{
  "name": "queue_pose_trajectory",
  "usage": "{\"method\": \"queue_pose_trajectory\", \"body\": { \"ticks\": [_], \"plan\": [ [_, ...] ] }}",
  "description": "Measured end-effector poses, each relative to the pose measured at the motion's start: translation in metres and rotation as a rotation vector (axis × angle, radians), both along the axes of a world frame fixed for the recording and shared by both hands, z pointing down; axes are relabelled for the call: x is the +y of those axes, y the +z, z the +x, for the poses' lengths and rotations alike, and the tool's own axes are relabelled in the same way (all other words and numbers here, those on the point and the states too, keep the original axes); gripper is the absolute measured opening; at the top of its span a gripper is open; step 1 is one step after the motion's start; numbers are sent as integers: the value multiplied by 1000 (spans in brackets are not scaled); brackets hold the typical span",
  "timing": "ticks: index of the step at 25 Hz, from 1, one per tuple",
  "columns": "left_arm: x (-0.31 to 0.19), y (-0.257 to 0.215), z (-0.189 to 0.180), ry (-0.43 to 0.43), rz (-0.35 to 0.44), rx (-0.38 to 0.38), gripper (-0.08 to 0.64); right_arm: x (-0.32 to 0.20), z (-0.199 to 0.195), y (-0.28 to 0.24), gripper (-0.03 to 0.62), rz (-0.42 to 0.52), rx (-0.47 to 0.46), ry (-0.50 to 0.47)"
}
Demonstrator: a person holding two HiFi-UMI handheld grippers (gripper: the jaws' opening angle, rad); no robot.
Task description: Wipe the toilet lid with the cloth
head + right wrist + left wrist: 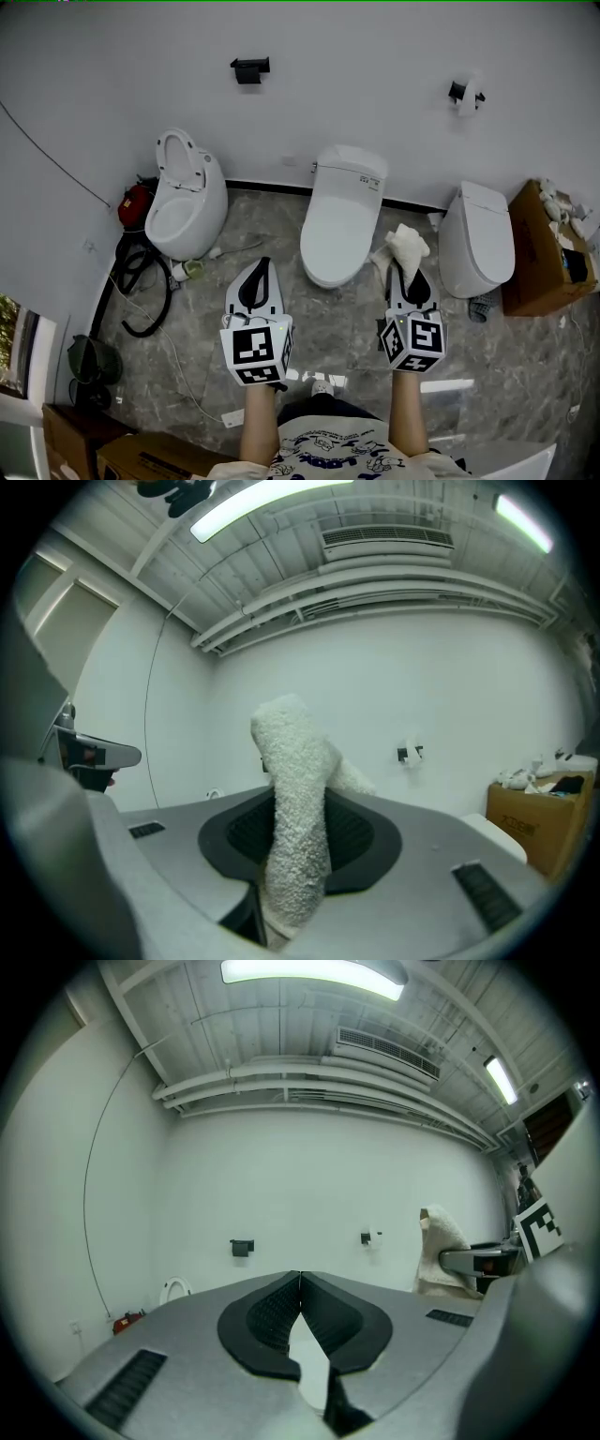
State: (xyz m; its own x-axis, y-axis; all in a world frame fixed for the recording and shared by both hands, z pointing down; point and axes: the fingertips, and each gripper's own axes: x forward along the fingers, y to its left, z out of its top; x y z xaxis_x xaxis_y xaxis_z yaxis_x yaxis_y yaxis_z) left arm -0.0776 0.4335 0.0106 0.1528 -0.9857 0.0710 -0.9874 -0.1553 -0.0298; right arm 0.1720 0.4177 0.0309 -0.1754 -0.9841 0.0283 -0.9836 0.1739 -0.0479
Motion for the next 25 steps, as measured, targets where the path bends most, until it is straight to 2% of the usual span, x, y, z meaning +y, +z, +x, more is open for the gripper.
{"method": "queue_pose_trajectory", "body": {
  "ticks": [6,16,25],
  "plan": [
    [-46,14,8,-11,-31,0,5,-45,9,10,117,-20,-6,-10],
    [-122,25,16,5,-29,-2,5,-113,15,23,117,-35,-12,-2],
    [-226,33,8,40,-25,0,5,-210,10,31,117,-34,-7,40]
  ]
}}
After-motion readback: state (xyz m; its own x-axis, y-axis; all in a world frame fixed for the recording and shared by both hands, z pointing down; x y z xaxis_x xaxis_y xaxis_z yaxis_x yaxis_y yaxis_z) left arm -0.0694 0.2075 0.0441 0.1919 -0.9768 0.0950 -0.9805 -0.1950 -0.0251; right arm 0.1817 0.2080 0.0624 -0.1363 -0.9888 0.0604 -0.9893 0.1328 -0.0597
